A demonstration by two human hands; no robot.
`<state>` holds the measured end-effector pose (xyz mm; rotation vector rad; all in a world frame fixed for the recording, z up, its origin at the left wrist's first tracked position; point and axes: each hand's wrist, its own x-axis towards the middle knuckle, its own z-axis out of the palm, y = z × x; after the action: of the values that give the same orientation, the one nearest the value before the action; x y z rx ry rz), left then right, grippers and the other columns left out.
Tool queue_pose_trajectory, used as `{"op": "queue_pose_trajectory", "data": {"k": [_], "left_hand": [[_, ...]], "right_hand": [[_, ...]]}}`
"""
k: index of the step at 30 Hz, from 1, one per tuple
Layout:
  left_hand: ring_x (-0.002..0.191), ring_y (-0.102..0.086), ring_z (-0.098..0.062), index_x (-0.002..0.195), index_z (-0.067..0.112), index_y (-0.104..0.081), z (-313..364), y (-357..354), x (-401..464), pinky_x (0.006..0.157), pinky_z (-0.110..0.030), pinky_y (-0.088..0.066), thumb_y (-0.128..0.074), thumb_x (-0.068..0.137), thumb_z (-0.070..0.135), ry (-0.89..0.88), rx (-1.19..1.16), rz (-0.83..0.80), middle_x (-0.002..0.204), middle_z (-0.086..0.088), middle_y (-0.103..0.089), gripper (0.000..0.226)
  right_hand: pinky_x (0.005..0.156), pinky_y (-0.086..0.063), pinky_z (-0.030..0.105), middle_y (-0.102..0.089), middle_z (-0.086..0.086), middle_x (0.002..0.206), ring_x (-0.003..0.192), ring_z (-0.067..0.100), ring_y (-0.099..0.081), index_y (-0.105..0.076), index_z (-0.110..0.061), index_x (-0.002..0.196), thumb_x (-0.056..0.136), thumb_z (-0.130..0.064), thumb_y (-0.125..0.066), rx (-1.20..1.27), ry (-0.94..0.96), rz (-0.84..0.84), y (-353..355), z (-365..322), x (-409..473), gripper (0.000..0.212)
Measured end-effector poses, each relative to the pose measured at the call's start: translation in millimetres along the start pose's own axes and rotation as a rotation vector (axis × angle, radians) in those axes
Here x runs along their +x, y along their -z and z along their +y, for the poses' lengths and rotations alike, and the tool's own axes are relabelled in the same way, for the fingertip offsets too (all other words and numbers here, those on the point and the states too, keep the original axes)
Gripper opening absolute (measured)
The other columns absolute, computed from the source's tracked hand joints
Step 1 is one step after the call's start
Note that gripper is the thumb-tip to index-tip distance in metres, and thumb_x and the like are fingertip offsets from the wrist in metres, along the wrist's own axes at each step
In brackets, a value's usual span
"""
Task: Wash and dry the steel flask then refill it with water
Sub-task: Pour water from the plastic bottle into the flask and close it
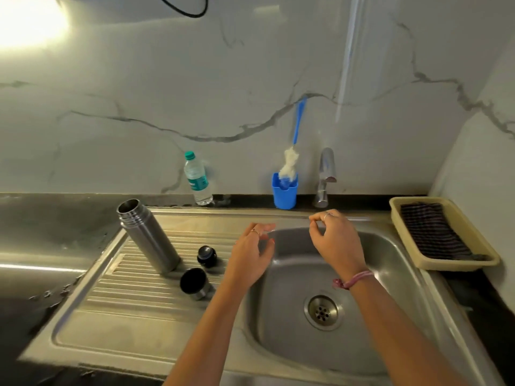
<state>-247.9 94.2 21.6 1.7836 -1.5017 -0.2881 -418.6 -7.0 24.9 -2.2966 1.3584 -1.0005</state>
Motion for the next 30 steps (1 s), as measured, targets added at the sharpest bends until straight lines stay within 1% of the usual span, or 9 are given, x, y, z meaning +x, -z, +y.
{"op": "queue_pose_trajectory", "data": {"k": [5, 8, 10, 13, 17, 20, 23, 26, 30], "left_hand": [[0.100, -0.059, -0.003, 0.127, 0.017, -0.061, -26.9, 54.4, 6.7, 0.082, -0.006, -0.039, -0.062, 0.095, 0.014, -0.038, 0.054, 0.029, 0.122, 0.006, -0.057, 0.032], [0.098, -0.059, -0.005, 0.126, 0.015, -0.062, -37.3, 99.0, 18.1, 0.085, -0.014, -0.041, -0.065, 0.094, 0.014, -0.102, 0.100, 0.053, 0.120, 0.001, -0.060, 0.032], [0.098, -0.059, -0.007, 0.127, 0.013, -0.062, -42.4, 133.0, 31.9, 0.087, -0.016, -0.042, -0.065, 0.094, 0.016, -0.134, 0.159, 0.035, 0.120, 0.000, -0.059, 0.033], [0.103, -0.057, -0.010, 0.130, 0.014, -0.060, -54.3, 182.8, 57.9, 0.089, -0.020, -0.040, -0.063, 0.096, 0.019, -0.136, 0.270, -0.036, 0.122, 0.001, -0.056, 0.035], [0.109, -0.060, -0.016, 0.129, 0.016, -0.062, -81.5, 233.8, 95.0, 0.087, -0.022, -0.041, -0.063, 0.095, 0.020, -0.112, 0.365, -0.057, 0.130, -0.003, -0.057, 0.034], [0.108, -0.062, -0.017, 0.127, 0.016, -0.063, -105.5, 258.9, 121.1, 0.086, -0.023, -0.044, -0.064, 0.095, 0.021, -0.103, 0.409, -0.097, 0.129, -0.004, -0.059, 0.032], [0.108, -0.063, -0.021, 0.126, 0.015, -0.063, -130.8, 274.9, 147.3, 0.090, -0.028, -0.050, -0.066, 0.094, 0.021, -0.087, 0.398, -0.158, 0.129, -0.006, -0.060, 0.032], [0.109, -0.063, -0.022, 0.128, 0.014, -0.062, -157.2, 281.4, 173.0, 0.093, -0.030, -0.051, -0.065, 0.095, 0.021, -0.089, 0.407, -0.210, 0.130, -0.006, -0.061, 0.034], [0.112, -0.062, -0.022, 0.133, 0.012, -0.057, -184.1, 275.9, 204.9, 0.092, -0.029, -0.050, -0.065, 0.095, 0.019, -0.117, 0.423, -0.300, 0.133, -0.008, -0.059, 0.040]], "right_hand": [[0.078, -0.051, 0.022, -0.064, 0.003, 0.103, 0.090, 0.011, -0.060, -0.067, -0.010, 0.106, 0.092, -0.020, -0.059, 0.076, 0.011, -0.028, -31.3, -44.3, 12.0, 0.019], [0.081, -0.052, 0.025, -0.064, 0.003, 0.104, 0.093, 0.012, -0.061, -0.067, -0.012, 0.106, 0.093, -0.019, -0.058, 0.147, -0.010, -0.023, -47.9, -71.8, 21.0, 0.017], [0.083, -0.052, 0.028, -0.064, 0.001, 0.104, 0.093, 0.012, -0.061, -0.067, -0.013, 0.106, 0.092, -0.018, -0.058, 0.188, -0.022, -0.010, -58.8, -89.4, 29.1, 0.017], [0.082, -0.051, 0.023, -0.063, -0.001, 0.098, 0.089, 0.010, -0.060, -0.066, -0.011, 0.109, 0.092, -0.017, -0.060, 0.250, -0.047, -0.005, -77.2, -114.4, 43.9, 0.019], [0.082, -0.052, 0.024, -0.061, -0.002, 0.092, 0.084, 0.011, -0.060, -0.061, -0.009, 0.116, 0.089, -0.017, -0.065, 0.389, -0.109, 0.006, -108.5, -143.8, 68.8, 0.029], [0.078, -0.048, 0.020, -0.059, 0.001, 0.100, 0.090, 0.015, -0.060, -0.054, -0.008, 0.125, 0.087, -0.021, -0.068, 0.469, -0.170, -0.029, -136.0, -162.4, 88.1, 0.042], [0.076, -0.045, 0.015, -0.058, 0.004, 0.111, 0.097, 0.017, -0.060, -0.048, -0.008, 0.131, 0.086, -0.024, -0.070, 0.519, -0.217, -0.070, -164.9, -175.6, 105.4, 0.052], [0.083, -0.046, 0.020, -0.056, 0.011, 0.125, 0.108, 0.023, -0.059, -0.043, -0.008, 0.134, 0.086, -0.024, -0.071, 0.550, -0.262, -0.098, -191.6, -185.3, 122.0, 0.058], [0.087, -0.046, 0.023, -0.052, 0.012, 0.132, 0.115, 0.024, -0.056, -0.040, -0.009, 0.137, 0.085, -0.025, -0.073, 0.537, -0.304, -0.126, -224.6, -193.9, 142.8, 0.063]]}}
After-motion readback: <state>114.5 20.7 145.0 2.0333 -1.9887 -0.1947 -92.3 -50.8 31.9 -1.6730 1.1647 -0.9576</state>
